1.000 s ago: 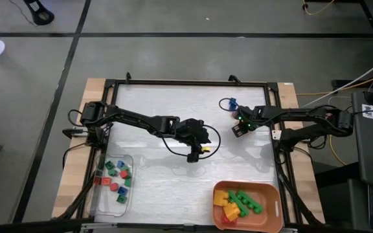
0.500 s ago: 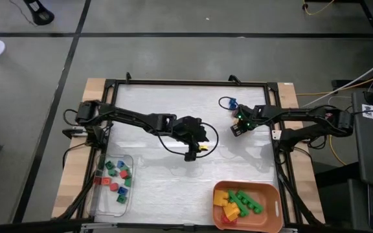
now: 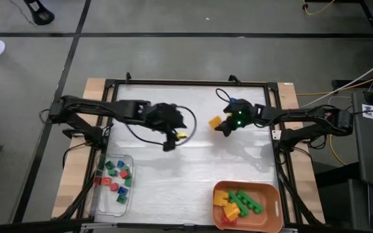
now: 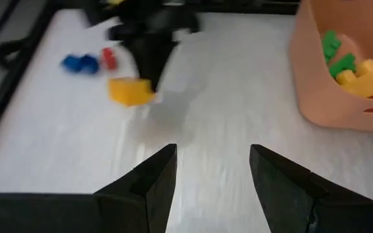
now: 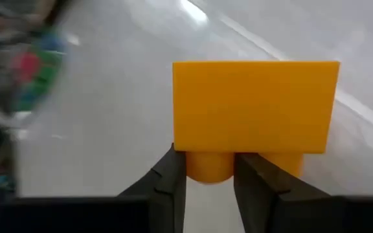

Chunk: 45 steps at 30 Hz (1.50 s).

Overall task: Sort blocks by size
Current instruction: Put the big yellow game piece into the orange bin, then put the small red game piece into the transparent bin

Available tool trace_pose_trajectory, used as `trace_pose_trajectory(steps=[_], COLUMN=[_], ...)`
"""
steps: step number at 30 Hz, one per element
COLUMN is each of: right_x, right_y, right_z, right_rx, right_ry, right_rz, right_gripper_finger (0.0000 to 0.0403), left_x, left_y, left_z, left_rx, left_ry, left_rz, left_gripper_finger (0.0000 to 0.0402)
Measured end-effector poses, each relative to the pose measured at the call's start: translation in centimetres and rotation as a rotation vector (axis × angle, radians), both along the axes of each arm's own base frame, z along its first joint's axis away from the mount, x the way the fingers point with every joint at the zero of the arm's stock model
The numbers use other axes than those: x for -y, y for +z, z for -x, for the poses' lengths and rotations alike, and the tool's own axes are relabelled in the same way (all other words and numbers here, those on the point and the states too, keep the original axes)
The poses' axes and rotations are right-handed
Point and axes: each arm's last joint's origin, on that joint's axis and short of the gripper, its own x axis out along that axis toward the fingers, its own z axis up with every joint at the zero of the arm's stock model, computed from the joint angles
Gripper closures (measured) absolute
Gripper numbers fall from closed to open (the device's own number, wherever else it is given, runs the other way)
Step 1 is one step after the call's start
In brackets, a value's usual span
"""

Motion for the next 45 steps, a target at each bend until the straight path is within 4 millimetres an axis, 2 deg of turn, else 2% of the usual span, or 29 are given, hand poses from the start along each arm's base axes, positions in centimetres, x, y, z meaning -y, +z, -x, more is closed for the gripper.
trace_pose_trajectory(steps=[6, 12, 17, 23, 27, 33, 37, 41, 45], right_x=[-2.6, -5.7, -8.2, -12.6, -16.1, -20.7, -23.1, -24.5, -25.2], right_y=[1.7, 2.9, 3.5, 6.2, 7.6, 7.0, 6.4, 5.9, 5.2], right_z=[-1.8, -3.7, -5.3, -5.4, -4.5, -2.4, -0.9, 0.3, 1.2], right_rx=[0.204, 0.396, 0.433, 0.549, 0.599, 0.492, 0.429, 0.388, 0.304], right_ry=[0.094, 0.161, 0.286, 0.629, 0.826, 0.971, 0.985, 0.971, 0.949], right_rz=[0.078, 0.134, 0.102, 0.000, -0.068, -0.115, -0.085, -0.042, 0.005], right_gripper_finger=[0.0306, 0.0306, 0.0306, 0.0307, 0.0307, 0.0310, 0.0309, 0.0308, 0.0307], left_x=[-0.3, -0.4, -0.3, 0.0, 0.4, 2.6, 4.9, 7.7, 9.7], left_y=[2.8, 4.0, 3.8, 2.8, 2.0, -0.4, -3.4, -6.7, -10.3], left_z=[4.6, 7.7, 8.0, 7.0, 5.4, 0.6, -3.3, -7.0, -9.3], left_rx=[-0.007, -0.040, -0.067, -0.119, -0.112, 0.126, 0.279, 0.413, 0.488], left_ry=[0.098, 0.146, 0.207, 0.204, 0.171, 0.074, 0.005, -0.052, -0.093], left_rz=[0.033, 0.084, 0.152, 0.145, 0.123, 0.136, 0.157, 0.194, 0.218], left_gripper_finger=[0.0219, 0.0219, 0.0219, 0.0219, 0.0219, 0.0219, 0.0219, 0.0219, 0.0219])
